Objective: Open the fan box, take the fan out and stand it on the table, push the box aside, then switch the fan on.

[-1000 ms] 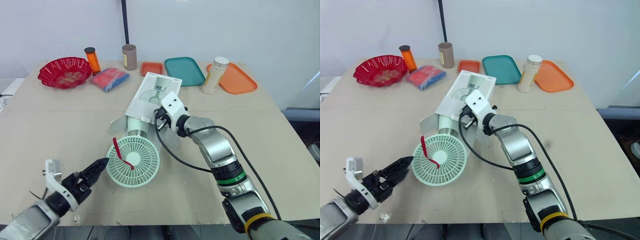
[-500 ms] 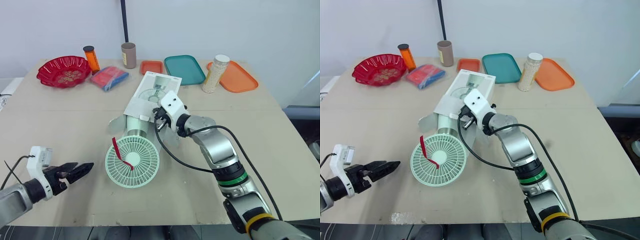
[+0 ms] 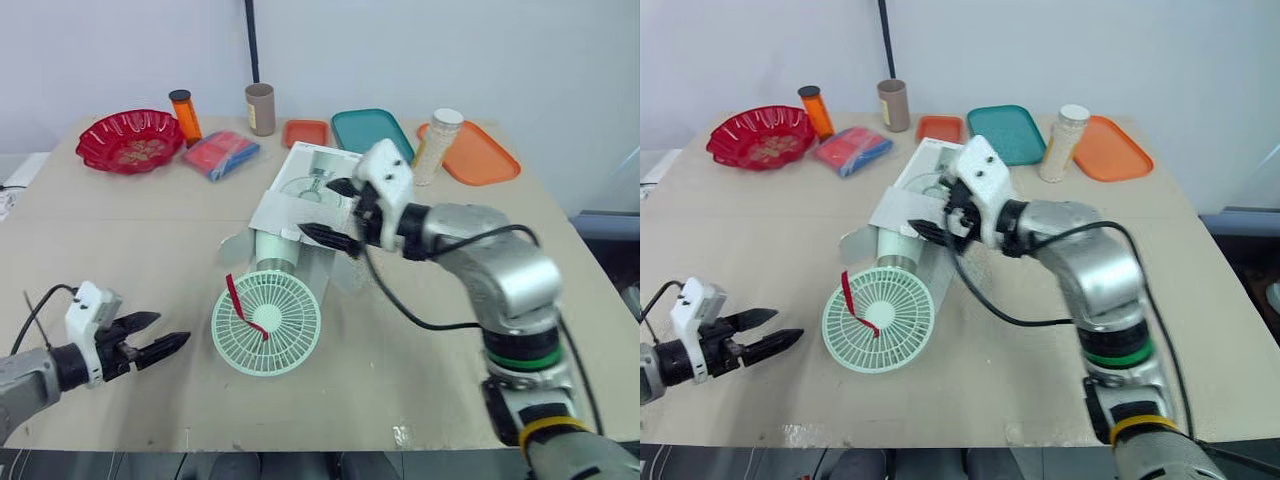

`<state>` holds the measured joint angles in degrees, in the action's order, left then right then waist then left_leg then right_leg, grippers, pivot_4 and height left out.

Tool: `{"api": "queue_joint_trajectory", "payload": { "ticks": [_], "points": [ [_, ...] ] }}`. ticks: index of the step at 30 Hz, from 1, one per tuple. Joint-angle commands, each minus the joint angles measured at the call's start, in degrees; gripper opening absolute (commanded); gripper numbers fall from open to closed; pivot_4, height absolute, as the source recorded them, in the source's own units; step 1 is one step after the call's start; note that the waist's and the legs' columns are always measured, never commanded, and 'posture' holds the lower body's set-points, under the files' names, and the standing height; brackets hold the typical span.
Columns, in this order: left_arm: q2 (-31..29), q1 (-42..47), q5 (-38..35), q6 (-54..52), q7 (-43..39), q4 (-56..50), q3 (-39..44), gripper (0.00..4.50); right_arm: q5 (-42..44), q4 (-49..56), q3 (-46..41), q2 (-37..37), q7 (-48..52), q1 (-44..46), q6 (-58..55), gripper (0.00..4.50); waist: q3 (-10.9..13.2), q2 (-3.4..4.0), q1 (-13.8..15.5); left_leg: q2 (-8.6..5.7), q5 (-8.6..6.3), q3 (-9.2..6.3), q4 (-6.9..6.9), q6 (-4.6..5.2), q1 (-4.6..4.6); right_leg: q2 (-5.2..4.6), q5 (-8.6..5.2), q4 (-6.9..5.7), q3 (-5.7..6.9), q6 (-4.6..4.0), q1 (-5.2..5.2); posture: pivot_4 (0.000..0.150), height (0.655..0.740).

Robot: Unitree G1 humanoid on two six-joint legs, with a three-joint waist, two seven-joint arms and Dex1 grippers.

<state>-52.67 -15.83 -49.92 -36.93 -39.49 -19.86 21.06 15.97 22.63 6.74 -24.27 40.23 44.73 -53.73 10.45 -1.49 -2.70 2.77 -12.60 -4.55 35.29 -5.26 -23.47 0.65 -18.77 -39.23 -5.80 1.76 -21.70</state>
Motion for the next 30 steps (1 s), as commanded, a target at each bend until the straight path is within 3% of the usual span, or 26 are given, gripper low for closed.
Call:
{"api": "queue_joint_trajectory", "payload": {
  "ticks": [1,6,14,22,30],
  "points": [
    [-0.78,3.46,6.36,4.06,-3.14,-1.40,-2.74,4.50,9.21,6.00,-7.11,-7.36,8.95,-2.47,-1.54,4.46,0.01,-0.02,0.05,-0.02,0.00,-0.03,0.01,0.00,0.00,-0.01,0.00,0.00,0.02,0.01,0.02,0.150,0.7400],
    [-1.54,6.25,10.86,5.71,-7.42,0.07,-4.22,4.50,16.22,3.24,-11.19,-22.29,24.36,-4.30,2.31,4.46,0.13,0.13,-0.09,-0.03,-0.02,0.03,0.02,0.06,0.02,0.01,-0.01,0.00,-0.02,0.03,0.06,0.150,0.7400],
    [-1.57,8.45,16.53,9.31,-13.34,2.67,-5.76,4.50,21.73,3.91,-10.71,-33.88,36.82,-6.69,6.06,4.46,0.20,0.16,-0.03,0.03,-0.08,0.20,0.08,0.27,0.10,0.03,0.01,0.00,-0.07,0.02,0.09,0.150,0.7400],
    [-0.91,9.41,22.26,16.47,-17.75,5.98,-6.79,4.50,24.85,2.40,-9.66,-33.43,34.64,-4.01,3.93,4.46,0.22,0.15,-0.03,0.06,-0.09,0.22,0.15,0.31,0.12,0.02,0.05,0.00,-0.05,0.00,0.13,0.150,0.7400],
    [0.17,10.02,30.46,35.75,-22.76,11.34,-7.71,4.50,25.26,1.70,-9.01,-33.59,32.91,-3.58,3.64,4.46,0.22,0.16,-0.02,0.05,-0.11,0.21,0.17,0.33,0.11,0.01,0.07,0.00,-0.03,-0.01,0.14,0.150,0.7400]
  ]
}}
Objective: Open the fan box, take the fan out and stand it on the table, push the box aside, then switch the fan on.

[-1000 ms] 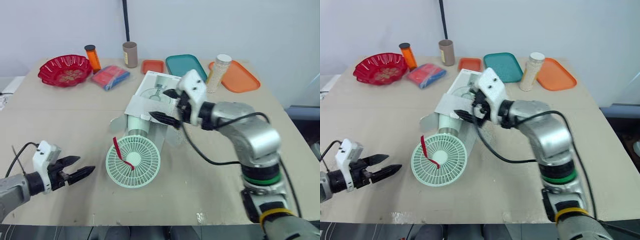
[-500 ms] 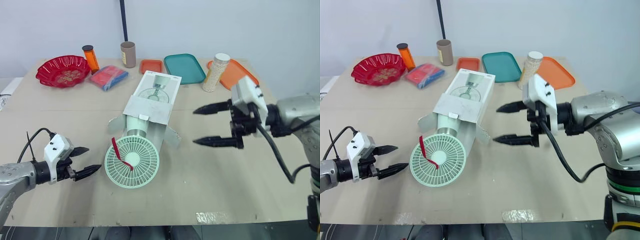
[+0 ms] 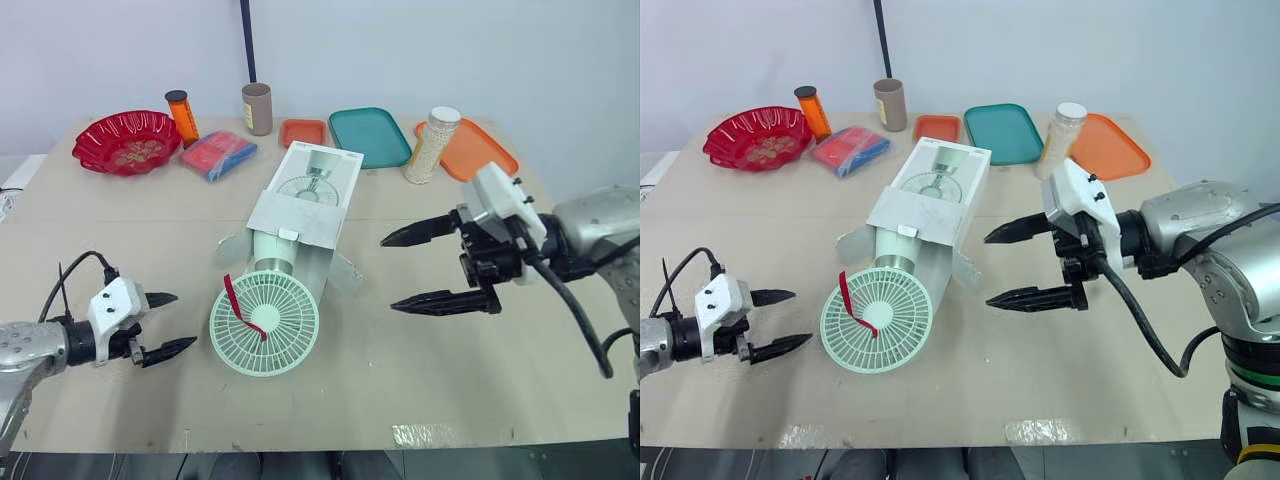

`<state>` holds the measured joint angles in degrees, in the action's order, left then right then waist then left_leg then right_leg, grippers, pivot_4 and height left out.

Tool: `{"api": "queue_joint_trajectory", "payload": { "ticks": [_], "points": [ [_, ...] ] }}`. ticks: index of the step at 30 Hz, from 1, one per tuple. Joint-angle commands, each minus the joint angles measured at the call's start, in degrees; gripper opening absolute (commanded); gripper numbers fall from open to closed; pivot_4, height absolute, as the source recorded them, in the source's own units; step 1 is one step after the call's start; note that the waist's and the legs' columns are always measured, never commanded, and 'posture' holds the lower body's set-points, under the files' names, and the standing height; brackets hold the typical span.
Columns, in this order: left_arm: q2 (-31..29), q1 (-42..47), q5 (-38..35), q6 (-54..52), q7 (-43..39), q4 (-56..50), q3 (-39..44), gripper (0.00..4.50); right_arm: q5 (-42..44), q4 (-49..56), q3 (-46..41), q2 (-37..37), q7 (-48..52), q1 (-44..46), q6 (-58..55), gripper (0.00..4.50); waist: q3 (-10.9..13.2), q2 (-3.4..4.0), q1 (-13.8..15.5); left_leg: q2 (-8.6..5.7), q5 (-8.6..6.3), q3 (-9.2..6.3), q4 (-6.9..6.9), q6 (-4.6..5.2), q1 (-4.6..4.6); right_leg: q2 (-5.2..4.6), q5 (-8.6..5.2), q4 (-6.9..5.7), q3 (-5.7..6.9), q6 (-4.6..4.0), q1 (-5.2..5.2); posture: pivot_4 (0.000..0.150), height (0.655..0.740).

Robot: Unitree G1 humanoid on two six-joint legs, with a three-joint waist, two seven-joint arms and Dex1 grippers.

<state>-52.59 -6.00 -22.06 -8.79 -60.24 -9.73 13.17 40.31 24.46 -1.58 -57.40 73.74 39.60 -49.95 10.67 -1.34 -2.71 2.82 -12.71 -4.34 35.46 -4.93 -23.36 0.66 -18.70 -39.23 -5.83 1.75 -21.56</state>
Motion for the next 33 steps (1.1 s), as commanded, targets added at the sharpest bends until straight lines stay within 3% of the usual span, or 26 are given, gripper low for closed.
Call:
{"api": "queue_joint_trajectory", "payload": {
  "ticks": [1,11,18,27,33],
  "points": [
    [-0.01,0.00,4.03,11.29,-2.87,2.23,-0.02,4.50,1.49,-0.32,-0.95,-0.23,-1.07,1.81,-0.67,4.46,0.00,0.00,-0.01,0.00,0.00,0.01,0.01,0.00,0.00,0.00,0.00,0.00,-0.01,0.00,0.00,0.150,0.7400],
    [1.76,3.38,8.25,28.92,-3.99,9.23,-0.74,4.50,6.71,1.80,-2.60,0.12,-4.50,0.00,-3.89,4.46,0.00,0.00,0.02,0.04,0.00,0.04,0.02,0.01,0.00,0.00,0.03,0.00,0.02,-0.02,0.00,0.150,0.7400],
    [1.42,11.87,12.64,49.45,-4.74,22.28,-2.99,4.50,3.62,6.32,-3.08,-1.12,-5.52,-7.72,1.13,4.46,-0.01,0.00,0.10,0.03,-0.01,0.02,0.09,0.02,0.00,0.01,0.05,-0.03,0.06,0.00,0.05,0.150,0.7400],
    [1.22,20.41,16.50,72.35,-4.17,32.64,-9.08,4.50,4.96,7.34,-3.68,-1.21,-7.95,-9.19,1.00,4.46,-0.02,0.00,0.01,0.03,-0.01,0.02,0.15,0.03,0.01,0.01,0.07,-0.11,0.06,-0.02,0.05,0.150,0.7400],
    [0.36,25.98,20.24,90.19,0.67,39.98,-11.71,4.50,5.21,7.89,-3.64,-1.61,-8.35,-9.61,1.30,4.46,-0.02,0.00,0.06,0.03,-0.02,0.00,0.26,0.04,0.01,0.01,0.08,-0.21,0.09,-0.03,0.06,0.150,0.7400]
  ]
}}
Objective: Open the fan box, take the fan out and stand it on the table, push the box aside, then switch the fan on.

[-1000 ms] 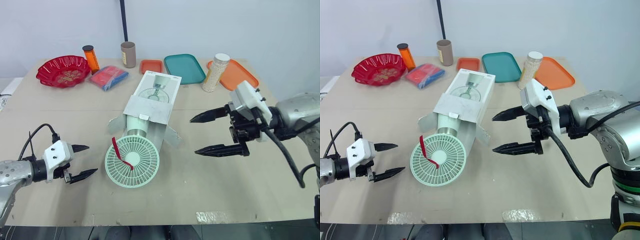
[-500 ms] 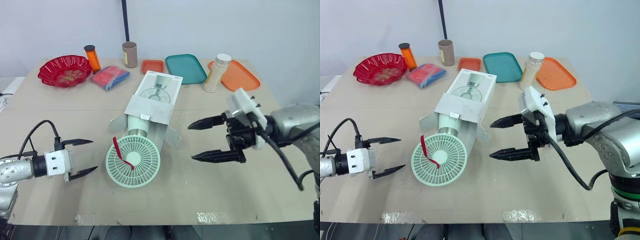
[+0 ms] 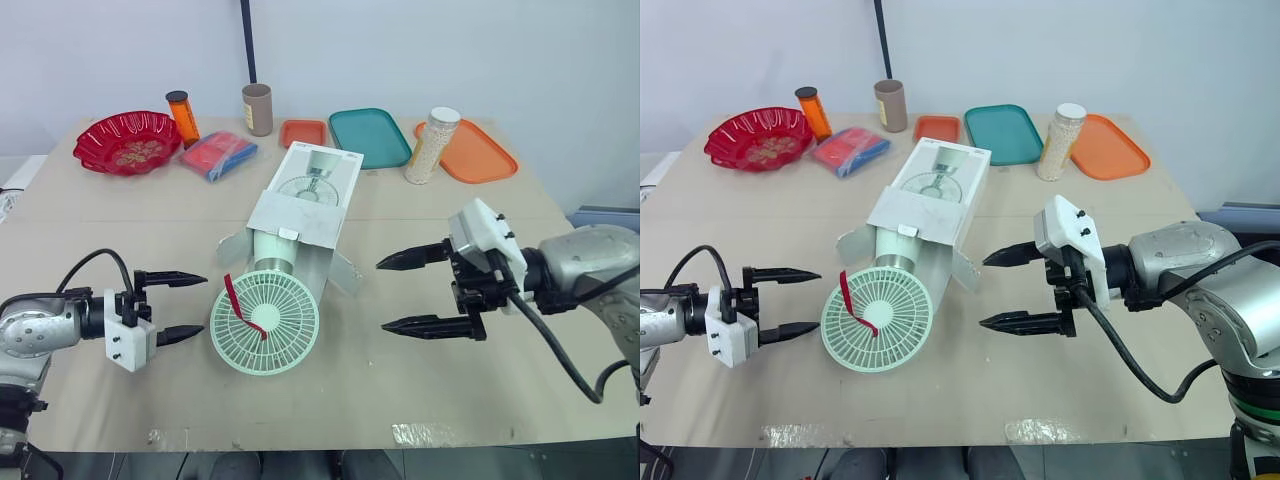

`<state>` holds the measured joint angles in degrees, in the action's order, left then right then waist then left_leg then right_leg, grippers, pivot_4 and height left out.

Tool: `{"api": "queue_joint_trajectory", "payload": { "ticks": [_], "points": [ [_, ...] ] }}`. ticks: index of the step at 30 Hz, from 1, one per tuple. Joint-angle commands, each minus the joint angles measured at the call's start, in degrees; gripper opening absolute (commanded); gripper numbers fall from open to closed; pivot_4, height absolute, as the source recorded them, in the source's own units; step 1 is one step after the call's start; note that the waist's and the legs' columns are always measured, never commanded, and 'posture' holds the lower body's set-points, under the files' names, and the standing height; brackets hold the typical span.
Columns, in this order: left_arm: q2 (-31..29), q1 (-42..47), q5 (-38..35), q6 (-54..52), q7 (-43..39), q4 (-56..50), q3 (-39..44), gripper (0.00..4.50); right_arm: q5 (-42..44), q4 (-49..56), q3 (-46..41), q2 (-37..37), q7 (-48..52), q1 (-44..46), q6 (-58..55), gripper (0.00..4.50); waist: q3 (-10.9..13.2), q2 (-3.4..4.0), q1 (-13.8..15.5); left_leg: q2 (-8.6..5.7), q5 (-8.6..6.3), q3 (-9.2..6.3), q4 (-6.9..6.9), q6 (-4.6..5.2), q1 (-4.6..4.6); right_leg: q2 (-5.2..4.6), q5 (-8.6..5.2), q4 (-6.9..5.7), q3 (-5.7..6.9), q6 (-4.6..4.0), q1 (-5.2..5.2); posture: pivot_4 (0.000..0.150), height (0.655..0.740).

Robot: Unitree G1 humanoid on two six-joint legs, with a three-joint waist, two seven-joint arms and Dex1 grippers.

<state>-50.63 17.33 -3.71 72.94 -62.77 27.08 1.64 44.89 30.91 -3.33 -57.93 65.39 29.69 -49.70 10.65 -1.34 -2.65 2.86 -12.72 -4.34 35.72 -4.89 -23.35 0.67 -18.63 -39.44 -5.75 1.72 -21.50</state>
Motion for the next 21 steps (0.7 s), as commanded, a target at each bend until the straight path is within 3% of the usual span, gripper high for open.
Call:
{"api": "queue_joint_trajectory", "payload": {
  "ticks": [1,9,21],
  "points": [
    [-1.03,4.29,3.42,10.57,4.47,4.94,0.06,4.50,0.48,1.28,-1.66,-1.02,0.04,0.47,1.21,4.46,0.00,0.00,-0.01,-0.01,0.00,0.00,0.04,0.00,0.00,0.00,0.00,-0.03,0.01,0.00,0.01,0.150,0.7400],
    [0.84,10.49,13.49,17.74,12.15,12.25,-2.74,4.50,0.42,1.07,-0.77,-0.41,-0.54,1.18,1.70,4.46,-0.01,0.01,-0.04,-0.03,-0.02,-0.02,0.09,0.04,0.02,0.00,0.00,-0.11,0.03,0.01,0.04,0.150,0.7400],
    [6.50,14.32,27.43,19.45,22.51,13.99,-2.82,4.50,0.68,1.04,-0.34,-0.18,-1.26,2.05,1.29,4.46,-0.04,0.02,0.02,-0.09,-0.02,-0.03,0.35,0.06,0.04,-0.02,-0.04,-0.44,0.03,0.06,0.05,0.150,0.7400]
  ]
}}
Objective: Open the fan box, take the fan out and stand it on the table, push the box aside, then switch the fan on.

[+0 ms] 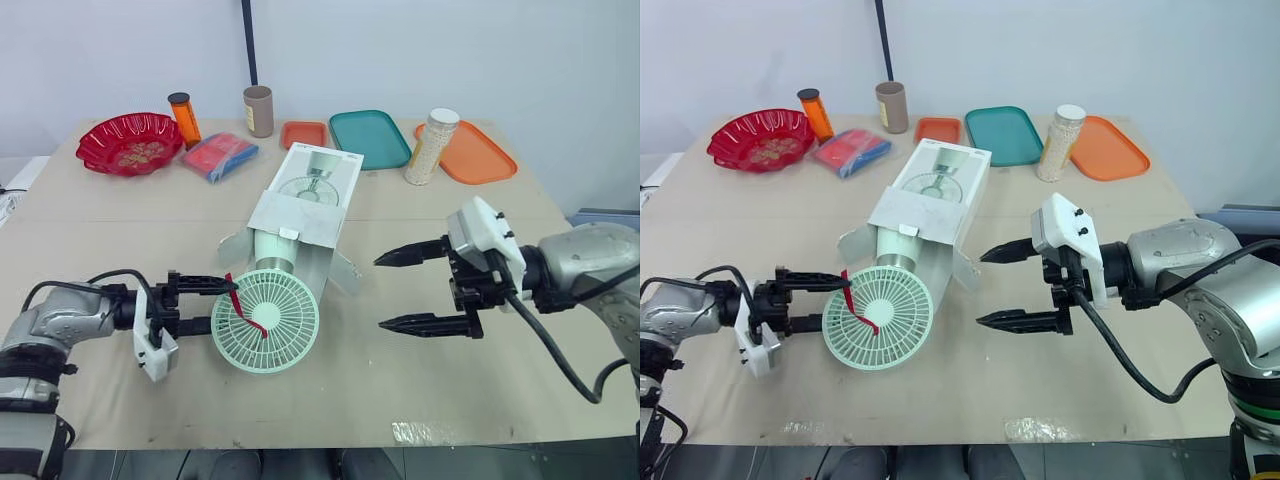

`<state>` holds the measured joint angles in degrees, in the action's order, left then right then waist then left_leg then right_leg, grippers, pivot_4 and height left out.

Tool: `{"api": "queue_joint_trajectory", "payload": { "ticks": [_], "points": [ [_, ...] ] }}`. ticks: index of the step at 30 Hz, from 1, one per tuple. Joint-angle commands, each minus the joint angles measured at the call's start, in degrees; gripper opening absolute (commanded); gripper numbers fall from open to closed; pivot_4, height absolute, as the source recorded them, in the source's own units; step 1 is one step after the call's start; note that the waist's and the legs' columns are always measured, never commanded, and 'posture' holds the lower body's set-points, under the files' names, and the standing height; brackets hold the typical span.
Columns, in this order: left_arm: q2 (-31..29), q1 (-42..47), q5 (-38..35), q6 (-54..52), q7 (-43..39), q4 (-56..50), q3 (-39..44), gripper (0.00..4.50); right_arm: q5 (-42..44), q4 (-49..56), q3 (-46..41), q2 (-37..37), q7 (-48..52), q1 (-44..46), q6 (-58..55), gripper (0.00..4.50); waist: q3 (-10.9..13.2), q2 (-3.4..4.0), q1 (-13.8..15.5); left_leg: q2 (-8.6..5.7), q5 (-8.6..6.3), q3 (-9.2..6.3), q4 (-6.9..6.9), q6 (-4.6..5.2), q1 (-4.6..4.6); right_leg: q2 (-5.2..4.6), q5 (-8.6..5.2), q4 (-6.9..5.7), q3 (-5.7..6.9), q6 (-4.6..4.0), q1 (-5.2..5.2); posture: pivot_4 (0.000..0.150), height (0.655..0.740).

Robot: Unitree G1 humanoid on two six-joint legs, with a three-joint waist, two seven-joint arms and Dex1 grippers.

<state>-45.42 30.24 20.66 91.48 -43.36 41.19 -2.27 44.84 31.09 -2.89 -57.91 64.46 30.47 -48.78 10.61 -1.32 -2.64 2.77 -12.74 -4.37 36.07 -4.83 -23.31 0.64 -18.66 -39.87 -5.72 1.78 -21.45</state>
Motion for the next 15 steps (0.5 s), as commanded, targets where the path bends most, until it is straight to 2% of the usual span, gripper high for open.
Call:
{"api": "queue_joint_trajectory", "payload": {
  "ticks": [1,11,13,14,15],
  "points": [
    [1.89,1.32,3.88,0.64,3.90,-0.58,1.36,4.50,0.70,0.95,-0.70,-0.43,-0.18,1.23,0.30,4.46,0.00,-0.01,0.01,0.00,0.00,0.00,0.01,0.00,0.00,0.00,0.00,-0.01,0.00,0.00,0.00,0.150,0.7400],
    [3.28,1.44,12.14,-0.13,11.64,-2.48,3.00,4.50,0.70,1.02,-0.53,-0.48,-0.45,1.67,-0.03,4.46,-0.02,-0.01,-0.03,0.01,-0.02,0.00,0.07,0.04,0.02,0.00,-0.01,-0.09,0.03,0.00,0.00,0.150,0.7400],
    [3.58,1.24,13.96,-0.55,13.45,-3.35,3.50,3.86,0.72,1.17,-0.58,-0.41,-0.60,1.54,-0.02,4.50,-0.02,-0.01,-0.03,0.00,-0.02,0.00,0.07,0.04,0.02,0.00,-0.01,-0.09,0.03,0.00,-0.01,0.150,0.7400],
    [3.69,1.15,14.86,-0.75,14.33,-3.72,3.72,3.78,0.71,1.19,-0.58,-0.41,-0.63,1.52,0.01,4.50,-0.02,-0.01,-0.02,0.00,-0.02,0.00,0.07,0.04,0.02,0.00,-0.01,-0.09,0.03,0.00,0.00,0.150,0.7400],
    [3.88,0.93,16.00,-1.09,15.30,-4.27,4.25,3.42,0.70,1.17,-0.57,-0.45,-0.63,1.56,0.01,4.50,-0.02,-0.01,0.01,0.00,-0.02,0.00,0.07,0.04,0.02,0.00,-0.01,-0.09,0.04,0.00,0.00,0.150,0.7400]
  ]
}}
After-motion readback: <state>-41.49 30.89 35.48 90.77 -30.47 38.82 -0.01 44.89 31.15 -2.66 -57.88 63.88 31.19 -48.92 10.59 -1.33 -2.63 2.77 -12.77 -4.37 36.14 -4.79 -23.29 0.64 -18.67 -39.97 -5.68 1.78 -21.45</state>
